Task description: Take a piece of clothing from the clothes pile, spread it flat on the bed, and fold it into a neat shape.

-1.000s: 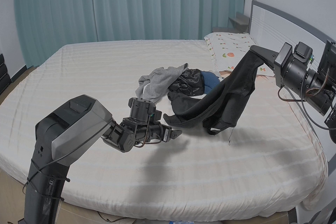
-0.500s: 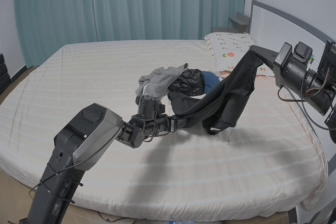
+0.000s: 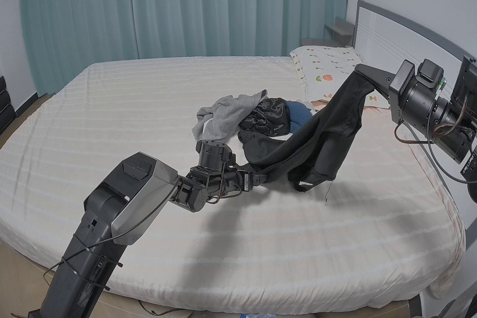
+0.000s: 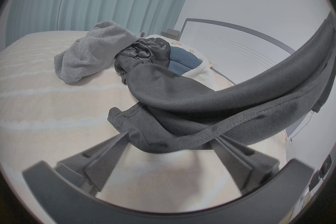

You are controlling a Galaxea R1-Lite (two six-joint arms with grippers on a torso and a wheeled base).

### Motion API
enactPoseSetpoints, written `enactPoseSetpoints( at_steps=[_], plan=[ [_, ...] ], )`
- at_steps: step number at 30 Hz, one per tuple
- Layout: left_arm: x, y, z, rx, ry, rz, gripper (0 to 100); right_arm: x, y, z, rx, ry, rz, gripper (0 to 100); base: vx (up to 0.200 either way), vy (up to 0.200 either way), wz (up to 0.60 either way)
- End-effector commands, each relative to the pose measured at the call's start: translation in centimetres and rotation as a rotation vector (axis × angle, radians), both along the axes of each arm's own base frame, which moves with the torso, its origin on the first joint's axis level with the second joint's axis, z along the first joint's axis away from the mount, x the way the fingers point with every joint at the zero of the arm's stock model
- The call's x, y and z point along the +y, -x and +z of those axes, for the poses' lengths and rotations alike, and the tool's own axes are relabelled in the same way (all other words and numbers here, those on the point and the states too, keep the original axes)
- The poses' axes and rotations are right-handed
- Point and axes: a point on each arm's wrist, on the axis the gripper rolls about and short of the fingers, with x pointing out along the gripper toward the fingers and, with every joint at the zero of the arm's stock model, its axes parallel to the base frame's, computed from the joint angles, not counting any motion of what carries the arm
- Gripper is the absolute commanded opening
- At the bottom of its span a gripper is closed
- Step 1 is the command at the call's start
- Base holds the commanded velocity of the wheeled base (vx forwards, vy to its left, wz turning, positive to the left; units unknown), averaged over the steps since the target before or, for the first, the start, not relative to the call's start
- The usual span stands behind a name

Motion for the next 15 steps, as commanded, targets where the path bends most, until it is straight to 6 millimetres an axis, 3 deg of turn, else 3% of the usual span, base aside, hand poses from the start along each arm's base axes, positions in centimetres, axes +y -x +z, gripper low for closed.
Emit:
enactPoseSetpoints(
  at_steps=[1, 10, 15],
  plan=[
    [-0.7, -0.6, -0.5, -0.001, 0.028, 0.014, 0, 0.0, 0.0, 0.0, 0.001, -0.001, 0.001, 0, 0.000, 0.000, 0.00],
    [-0.2, 0.3, -1.2, 0.049, 0.000, 0.022, 0, -0.3, -0.2, -0.4, 0.012, 0.005, -0.006, 0, 0.000, 0.000, 0.00],
    [1.7, 2.4, 1.0, 0.103, -0.024, 0.036, 0, -1.0, -0.5, -0.8, 0.037, -0.007, -0.029, 0, 0.000, 0.000, 0.00]
  ],
)
